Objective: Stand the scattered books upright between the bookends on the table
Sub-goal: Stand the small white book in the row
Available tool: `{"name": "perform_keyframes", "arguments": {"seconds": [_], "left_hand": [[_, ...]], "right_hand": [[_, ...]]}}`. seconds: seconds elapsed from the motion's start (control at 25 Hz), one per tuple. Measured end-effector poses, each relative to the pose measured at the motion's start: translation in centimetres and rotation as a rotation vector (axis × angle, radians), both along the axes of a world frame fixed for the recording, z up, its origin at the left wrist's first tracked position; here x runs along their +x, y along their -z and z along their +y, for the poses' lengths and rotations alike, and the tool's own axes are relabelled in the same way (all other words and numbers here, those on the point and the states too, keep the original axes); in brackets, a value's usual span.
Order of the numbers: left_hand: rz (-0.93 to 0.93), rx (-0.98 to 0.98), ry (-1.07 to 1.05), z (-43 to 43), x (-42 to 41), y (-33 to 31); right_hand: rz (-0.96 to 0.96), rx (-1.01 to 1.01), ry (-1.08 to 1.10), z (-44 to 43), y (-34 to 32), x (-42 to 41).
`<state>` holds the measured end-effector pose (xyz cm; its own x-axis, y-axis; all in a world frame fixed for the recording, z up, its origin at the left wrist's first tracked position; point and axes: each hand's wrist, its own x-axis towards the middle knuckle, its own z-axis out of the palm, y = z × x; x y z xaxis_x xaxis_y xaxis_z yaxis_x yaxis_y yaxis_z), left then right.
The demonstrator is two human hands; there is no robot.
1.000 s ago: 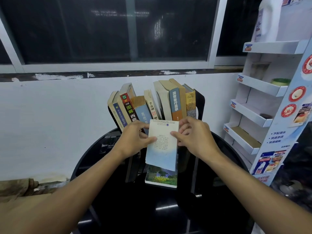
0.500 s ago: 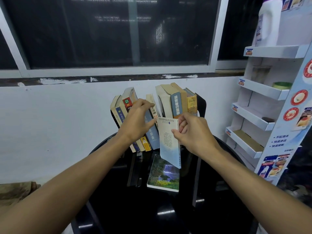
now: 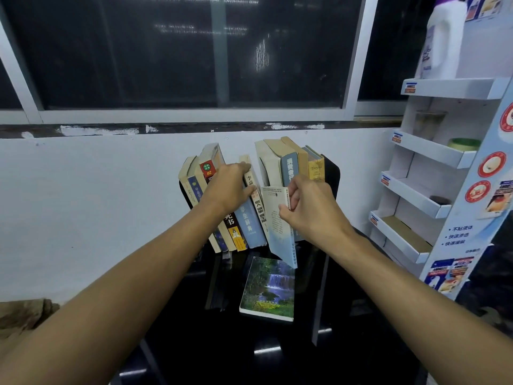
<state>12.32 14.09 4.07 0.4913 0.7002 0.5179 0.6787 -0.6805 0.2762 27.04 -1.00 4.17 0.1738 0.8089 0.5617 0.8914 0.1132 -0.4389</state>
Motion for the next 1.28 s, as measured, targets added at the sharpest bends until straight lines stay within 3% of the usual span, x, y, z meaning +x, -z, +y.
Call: {"name": "perform_keyframes", "arguments": {"seconds": [0.24, 0.52, 0.88, 1.28], "left_hand": [[-0.011, -0.012, -0.021, 0.2, -0.1, -0.1], [-0.031, -0.012, -0.025, 0.2, -0.1, 0.2], [-0.061, -0.013, -0.016, 0.3, -0.2, 0.5], [-0.054, -0.012, -0.037, 0.2, -0.1, 0.5]], "right_hand": [[-0.017, -0.009, -0.003, 1.1, -1.4, -0.7], [-0.170, 0.004, 0.035, 3.0, -2.1, -1.9], [-0.060, 0.182, -0.016, 5.3, 1.7, -1.6], [0.001, 0.171, -0.011, 7.8, 7.1, -0.9]]}}
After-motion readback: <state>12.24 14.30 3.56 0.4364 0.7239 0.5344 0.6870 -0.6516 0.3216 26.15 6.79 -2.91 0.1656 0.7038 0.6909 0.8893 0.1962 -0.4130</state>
